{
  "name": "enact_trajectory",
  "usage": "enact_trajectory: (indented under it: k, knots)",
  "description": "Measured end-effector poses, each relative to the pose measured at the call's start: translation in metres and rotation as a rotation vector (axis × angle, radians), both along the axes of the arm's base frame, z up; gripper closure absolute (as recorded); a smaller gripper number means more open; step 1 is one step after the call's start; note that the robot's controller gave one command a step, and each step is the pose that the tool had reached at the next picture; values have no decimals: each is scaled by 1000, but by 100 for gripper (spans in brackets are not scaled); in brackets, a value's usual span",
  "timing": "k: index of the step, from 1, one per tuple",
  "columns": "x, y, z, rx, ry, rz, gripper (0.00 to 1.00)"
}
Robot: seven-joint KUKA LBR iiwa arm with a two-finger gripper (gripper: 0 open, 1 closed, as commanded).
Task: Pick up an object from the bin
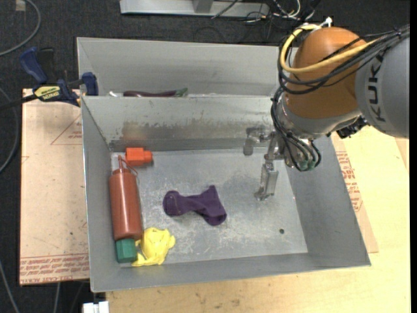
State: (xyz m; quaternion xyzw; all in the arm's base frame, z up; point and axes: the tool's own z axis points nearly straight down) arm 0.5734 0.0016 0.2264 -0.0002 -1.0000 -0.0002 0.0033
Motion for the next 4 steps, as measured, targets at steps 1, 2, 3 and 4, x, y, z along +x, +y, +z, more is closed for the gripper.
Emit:
enact_trajectory:
  k: [1,2,3,4]
  knots:
    - [1,0,5,0,-8,0,0]
    - [-6,28,-56,1,-10,-21,0]
    - [-4,54,-78,1,-3,147,0]
    - [-3,90,-81,2,-11,190,0]
